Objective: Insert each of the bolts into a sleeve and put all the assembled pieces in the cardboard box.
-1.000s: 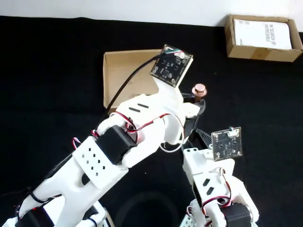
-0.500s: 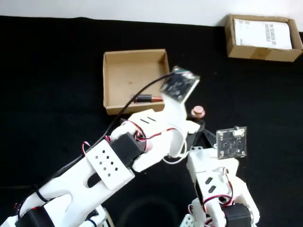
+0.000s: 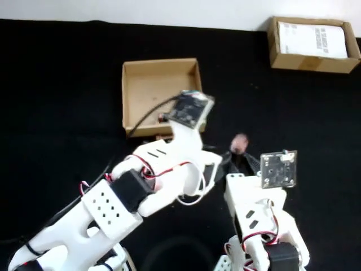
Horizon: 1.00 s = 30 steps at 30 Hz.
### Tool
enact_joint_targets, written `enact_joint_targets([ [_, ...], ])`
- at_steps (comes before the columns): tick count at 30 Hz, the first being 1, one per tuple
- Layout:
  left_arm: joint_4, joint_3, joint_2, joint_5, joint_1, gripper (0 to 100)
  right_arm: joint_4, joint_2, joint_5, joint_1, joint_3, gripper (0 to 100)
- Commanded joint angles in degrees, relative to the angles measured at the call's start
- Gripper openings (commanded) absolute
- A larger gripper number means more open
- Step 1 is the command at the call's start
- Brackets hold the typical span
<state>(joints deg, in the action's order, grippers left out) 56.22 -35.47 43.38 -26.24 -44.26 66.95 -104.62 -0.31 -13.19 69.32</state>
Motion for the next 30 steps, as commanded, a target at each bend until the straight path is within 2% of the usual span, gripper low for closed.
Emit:
enact_joint_targets([
  [1,6.3,2.6,2.1,-0.3,0.7,26,-1.5,-0.4,-0.4,1.0,-0.6,0.8],
  [5,13.7,5.1,5.0,0.5,1.1,26,-1.5,-0.4,-0.4,1.1,-0.5,0.8],
  [7,16.9,5.5,7.7,4.0,1.1,25,-2.2,-0.4,-0.4,1.2,-0.5,0.8],
  [9,19.3,5.2,11.4,7.0,1.1,21,-3.6,-0.2,-0.4,2.6,-0.8,0.8],
  [12,21.1,4.9,17.6,10.8,4.0,9,-7.5,-0.1,-0.4,4.8,-1.1,0.8],
  [14,20.9,2.9,21.6,13.2,7.3,1,-9.8,-0.1,-0.4,5.0,-1.3,0.8],
  [21,20.6,-7.7,36.4,17.5,19.1,3,-12.9,8.2,-0.4,5.0,-8.4,0.8],
  [30,9.8,-31.6,60.2,17.6,34.3,3,-16.3,35.8,0.4,2.9,-28.5,0.8],
])
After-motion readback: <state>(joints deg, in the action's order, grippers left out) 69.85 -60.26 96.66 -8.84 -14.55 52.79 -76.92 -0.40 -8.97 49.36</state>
